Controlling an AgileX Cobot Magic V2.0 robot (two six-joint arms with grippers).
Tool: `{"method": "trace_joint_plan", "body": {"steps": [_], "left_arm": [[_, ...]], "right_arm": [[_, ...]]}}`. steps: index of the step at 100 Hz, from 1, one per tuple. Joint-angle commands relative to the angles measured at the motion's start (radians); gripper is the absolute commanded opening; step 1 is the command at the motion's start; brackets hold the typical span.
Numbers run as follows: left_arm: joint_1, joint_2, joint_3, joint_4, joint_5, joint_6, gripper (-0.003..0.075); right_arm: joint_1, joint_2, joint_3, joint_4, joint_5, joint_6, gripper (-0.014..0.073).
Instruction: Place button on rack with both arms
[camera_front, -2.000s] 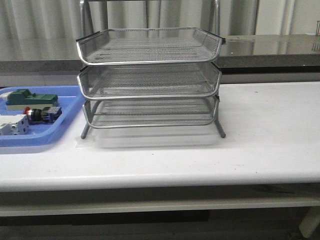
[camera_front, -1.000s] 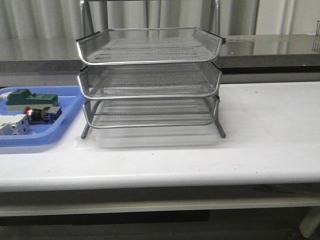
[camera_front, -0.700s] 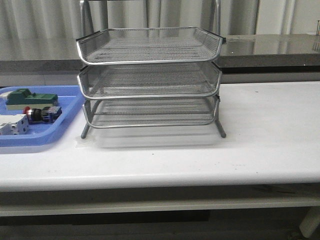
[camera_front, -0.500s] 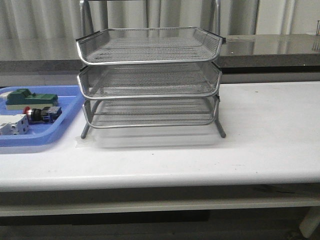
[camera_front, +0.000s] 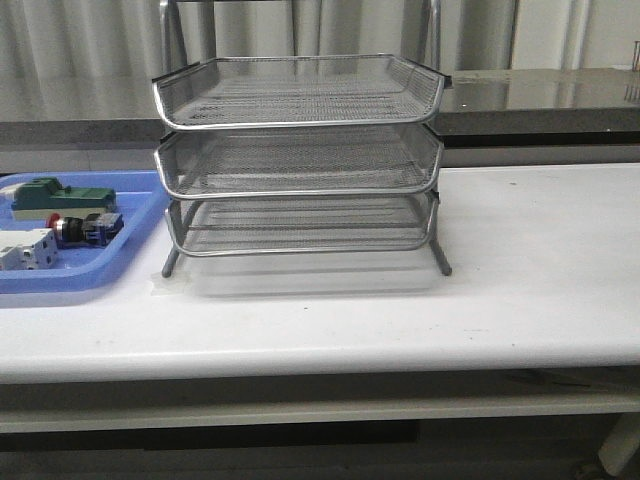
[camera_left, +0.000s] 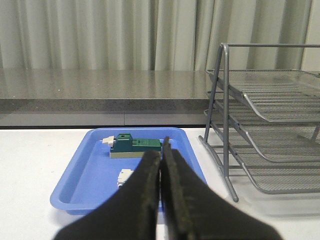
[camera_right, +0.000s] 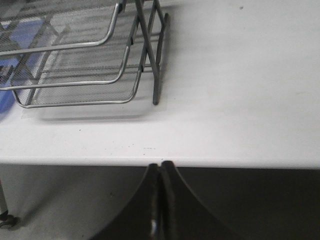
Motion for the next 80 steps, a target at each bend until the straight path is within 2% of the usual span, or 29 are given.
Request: {"method": "trace_joint_plan", "body": {"steps": [1,35,45,57,62,67,80], "left_arm": [[0.003,-0.034,0.046,-0.001,-0.076,-0.008,0.0004],[0.003,-0.034,0.046,-0.001,-0.076,-0.008,0.0004],[0.003,-0.034,0.046,-0.001,-0.076,-0.008,0.0004],[0.003,-0.034,0.046,-0.001,-0.076,-0.008,0.0004],[0.003,-0.034,0.046,-0.001,-0.076,-0.008,0.0004],[0.003,-0.034,0.046,-0.001,-0.076,-0.008,0.0004],[0.003,-0.034,0.046,-0.001,-0.076,-0.008,0.0004]], "right_arm": [[-0.008,0.077,-0.040,0.062,-0.075,-0.008,-0.0067],[-0.008,0.305,-0.040,0.308,-0.129,-0.012,-0.0044],[-0.008,0.352,-0.040,0.359,-0.140,-0.013,0.0077],[0.001,0.391,-0.040,0.385,-0.166,-0.013,0.0337],[0.006,0.402,-0.040,0.391,-0.189,-0.013,0.0411],[0.014,0.415,-0.040,0.397,-0.221,-0.013,0.0443],[0.036,0.464,-0.054,0.427,-0.293,-0.013,0.0443]]}}
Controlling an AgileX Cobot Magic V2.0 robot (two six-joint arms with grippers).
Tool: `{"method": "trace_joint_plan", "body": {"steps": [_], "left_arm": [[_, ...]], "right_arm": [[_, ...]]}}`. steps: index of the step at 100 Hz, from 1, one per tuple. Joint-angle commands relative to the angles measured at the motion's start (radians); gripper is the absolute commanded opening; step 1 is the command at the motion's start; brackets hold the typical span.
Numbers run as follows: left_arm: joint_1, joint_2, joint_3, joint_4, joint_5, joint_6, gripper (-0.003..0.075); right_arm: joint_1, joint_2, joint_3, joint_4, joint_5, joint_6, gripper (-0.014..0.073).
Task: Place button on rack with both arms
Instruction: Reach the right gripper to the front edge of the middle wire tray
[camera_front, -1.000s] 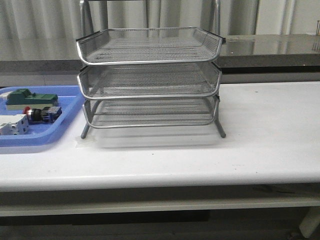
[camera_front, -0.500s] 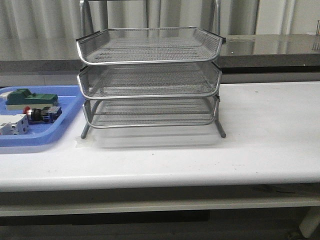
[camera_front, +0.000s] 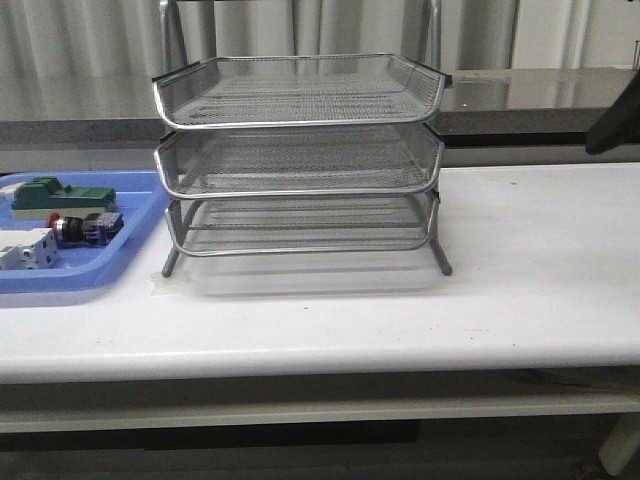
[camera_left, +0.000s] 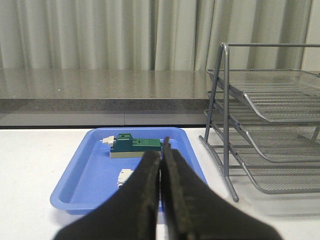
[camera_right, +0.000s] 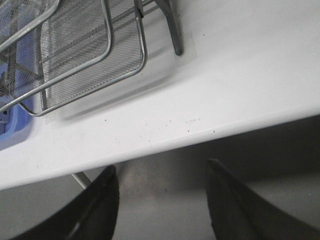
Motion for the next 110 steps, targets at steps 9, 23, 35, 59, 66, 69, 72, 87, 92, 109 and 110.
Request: {"method": "trace_joint_plan", "body": {"steps": [9,23,35,59,66,69,72,87,92,109,110], "left_arm": [[0.003,-0.034,0.046,-0.001,-0.076,-0.008,0.0004],[0.003,-0.034,0.046,-0.001,-0.076,-0.008,0.0004],[0.003,-0.034,0.046,-0.001,-0.076,-0.008,0.0004],[0.003,-0.034,0.046,-0.001,-0.076,-0.008,0.0004],[0.003,-0.034,0.046,-0.001,-0.076,-0.008,0.0004],[0.003,-0.034,0.046,-0.001,-0.076,-0.008,0.0004],[0.003,-0.034,0.046,-0.001,-0.076,-0.008,0.0004],[0.003,-0.034,0.046,-0.001,-0.076,-0.008,0.0004],[0.003,-0.034,0.046,-0.001,-0.076,-0.008,0.0004],[0.003,-0.034,0.046,-0.001,-0.076,-0.008,0.0004],[0.003,-0.034,0.046,-0.001,-0.076,-0.008,0.0004]], "right_arm": [[0.021,0.071,-0.074,0.062,-0.110,-0.013,0.0443],[0.038,0.170,-0.147,0.069,-0.116,-0.014,0.0443],[0.065,0.258,-0.221,0.075,-0.135,-0.030,0.0443],[0.103,0.427,-0.356,0.097,-0.152,-0.059,0.0443],[0.105,0.471,-0.389,0.098,-0.154,-0.059,0.0443],[0.105,0.488,-0.400,0.098,-0.153,-0.060,0.0443],[0.105,0.503,-0.412,0.100,-0.148,-0.060,0.0443],[0.105,0.567,-0.464,0.113,-0.142,-0.066,0.0443],[0.105,0.581,-0.475,0.115,-0.145,-0.066,0.0443],[0.105,0.625,-0.521,0.130,-0.138,-0.067,0.0443],[0.105,0.629,-0.526,0.131,-0.137,-0.067,0.0443]]}}
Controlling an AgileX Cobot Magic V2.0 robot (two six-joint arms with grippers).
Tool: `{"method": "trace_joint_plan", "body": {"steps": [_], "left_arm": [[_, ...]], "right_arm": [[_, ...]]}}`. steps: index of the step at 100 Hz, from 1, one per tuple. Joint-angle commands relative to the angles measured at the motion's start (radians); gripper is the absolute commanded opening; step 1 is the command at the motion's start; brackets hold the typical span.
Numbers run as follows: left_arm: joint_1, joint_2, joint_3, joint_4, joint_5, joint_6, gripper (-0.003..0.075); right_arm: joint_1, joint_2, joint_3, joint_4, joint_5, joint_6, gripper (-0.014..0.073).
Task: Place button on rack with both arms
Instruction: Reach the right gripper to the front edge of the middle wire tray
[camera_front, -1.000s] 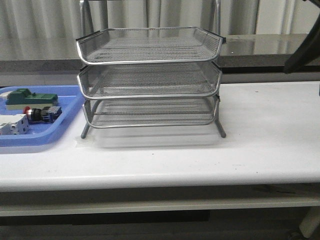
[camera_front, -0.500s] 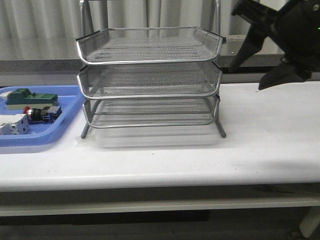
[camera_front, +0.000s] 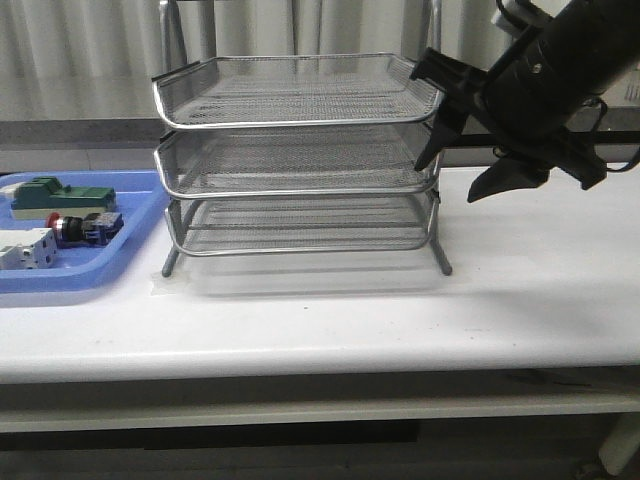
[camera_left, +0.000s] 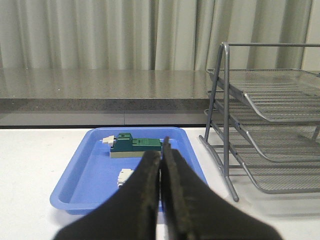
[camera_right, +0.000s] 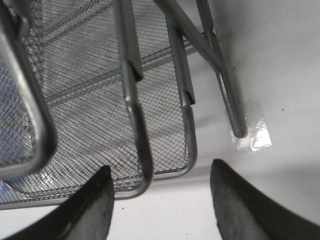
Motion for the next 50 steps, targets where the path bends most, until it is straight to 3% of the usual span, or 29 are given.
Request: {"method": "trace_joint_plan", "body": {"steps": [1,24,50], "left_arm": [[0.003,-0.034,0.046,-0.001,-0.076,-0.008,0.0004],[0.003,-0.034,0.046,-0.001,-0.076,-0.008,0.0004],[0.003,-0.034,0.046,-0.001,-0.076,-0.008,0.0004]], "right_arm": [[0.002,-0.019,-0.056,0.030,-0.030,-0.017,0.0443],[0.011,0.040,-0.118,0.063,-0.016,-0.037,0.0443],[0.014,0.088,-0.146,0.225,0.011,-0.167,0.0420]]}}
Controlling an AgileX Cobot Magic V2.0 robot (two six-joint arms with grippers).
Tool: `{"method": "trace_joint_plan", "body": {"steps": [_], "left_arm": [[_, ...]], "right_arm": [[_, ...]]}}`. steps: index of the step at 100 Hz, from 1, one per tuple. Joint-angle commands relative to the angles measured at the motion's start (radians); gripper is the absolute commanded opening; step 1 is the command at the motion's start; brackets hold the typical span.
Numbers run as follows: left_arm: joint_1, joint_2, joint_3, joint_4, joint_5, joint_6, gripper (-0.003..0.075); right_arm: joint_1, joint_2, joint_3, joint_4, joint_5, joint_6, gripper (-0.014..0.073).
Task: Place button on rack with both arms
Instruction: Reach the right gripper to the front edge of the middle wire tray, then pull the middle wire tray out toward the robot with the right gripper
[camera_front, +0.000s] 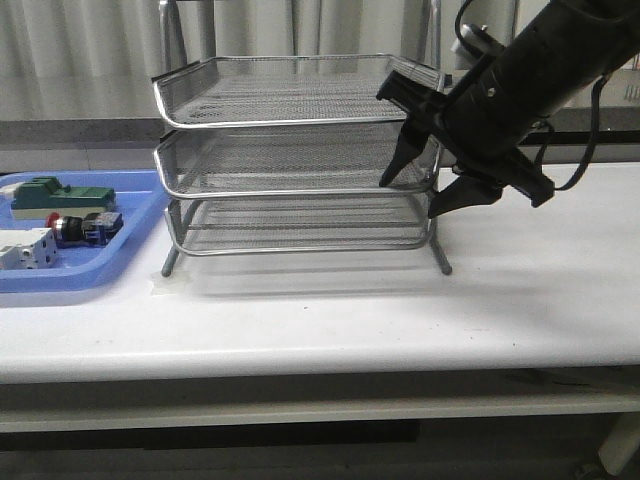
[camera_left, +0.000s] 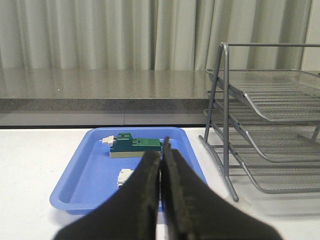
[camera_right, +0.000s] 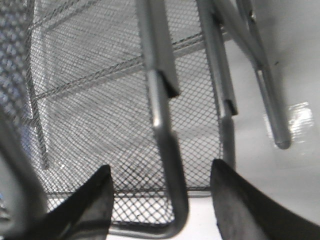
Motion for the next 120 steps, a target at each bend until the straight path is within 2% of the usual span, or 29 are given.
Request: {"method": "trace_joint_plan", "body": {"steps": [1,29,46,95,120], "left_arm": [[0.003,-0.034,0.046,-0.001,-0.076,-0.008,0.0004],[0.003,-0.034,0.046,-0.001,-0.076,-0.008,0.0004],[0.003,-0.034,0.046,-0.001,-0.076,-0.008,0.0004],[0.003,-0.034,0.046,-0.001,-0.076,-0.008,0.0004],[0.003,-0.034,0.046,-0.001,-0.076,-0.008,0.0004]], "right_arm": [[-0.003,-0.040,-0.041,0.096,-0.045,-0.061,0.0412],[-0.003,-0.039,-0.041,0.124,-0.033,-0.080,0.0178],[-0.003,-0.038,-0.036,0.119,-0.014,-0.080,0.0086],[-0.002,-0.043,0.132,0.116,0.008,-0.122,0.0084],[0.052,-0.096,0.238,0.101,-0.043,-0.129,0.0084]]}}
